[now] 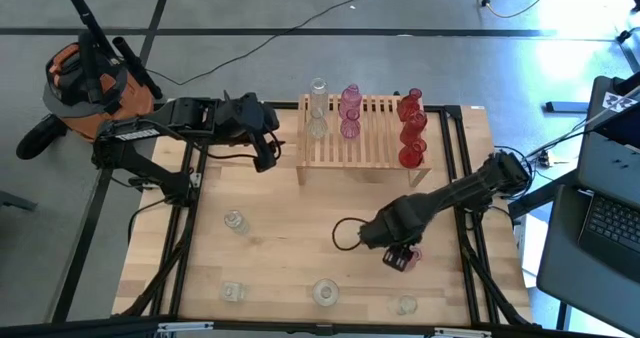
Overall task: Sort vases onto shelf
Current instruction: Put the pink vase on the shelf aligned with the other pink vase
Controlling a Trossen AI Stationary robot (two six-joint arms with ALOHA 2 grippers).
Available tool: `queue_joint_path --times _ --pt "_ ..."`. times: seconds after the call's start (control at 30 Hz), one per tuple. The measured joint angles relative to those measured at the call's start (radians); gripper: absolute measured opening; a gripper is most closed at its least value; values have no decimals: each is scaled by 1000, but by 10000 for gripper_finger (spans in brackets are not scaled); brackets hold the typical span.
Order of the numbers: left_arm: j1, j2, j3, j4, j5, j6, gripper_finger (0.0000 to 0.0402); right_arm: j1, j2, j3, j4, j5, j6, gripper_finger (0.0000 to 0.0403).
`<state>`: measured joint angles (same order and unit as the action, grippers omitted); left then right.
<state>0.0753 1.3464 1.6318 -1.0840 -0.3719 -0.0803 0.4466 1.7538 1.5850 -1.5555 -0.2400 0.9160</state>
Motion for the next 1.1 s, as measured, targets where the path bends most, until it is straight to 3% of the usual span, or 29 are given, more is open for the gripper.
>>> queue_joint_path --times 0.17,0.4,0.53,0.87,1.0,1.1 --pt "0 0 0 -1 35 -19 251 134 -17 171 -2 292 135 238" --pt "0 0 0 -1 45 -11 251 447 -19 202 -11 532 657 238" --pt "0 0 0 6 45 37 251 529 -15 140 44 461 680 238" --pt "0 0 0 60 44 78 251 536 -30 -17 -17 583 677 220" --pt "0 0 0 96 44 16 251 536 -131 -11 -17 790 644 194" --pt "0 0 0 148 42 5 251 527 -219 27 -17 1102 591 178"
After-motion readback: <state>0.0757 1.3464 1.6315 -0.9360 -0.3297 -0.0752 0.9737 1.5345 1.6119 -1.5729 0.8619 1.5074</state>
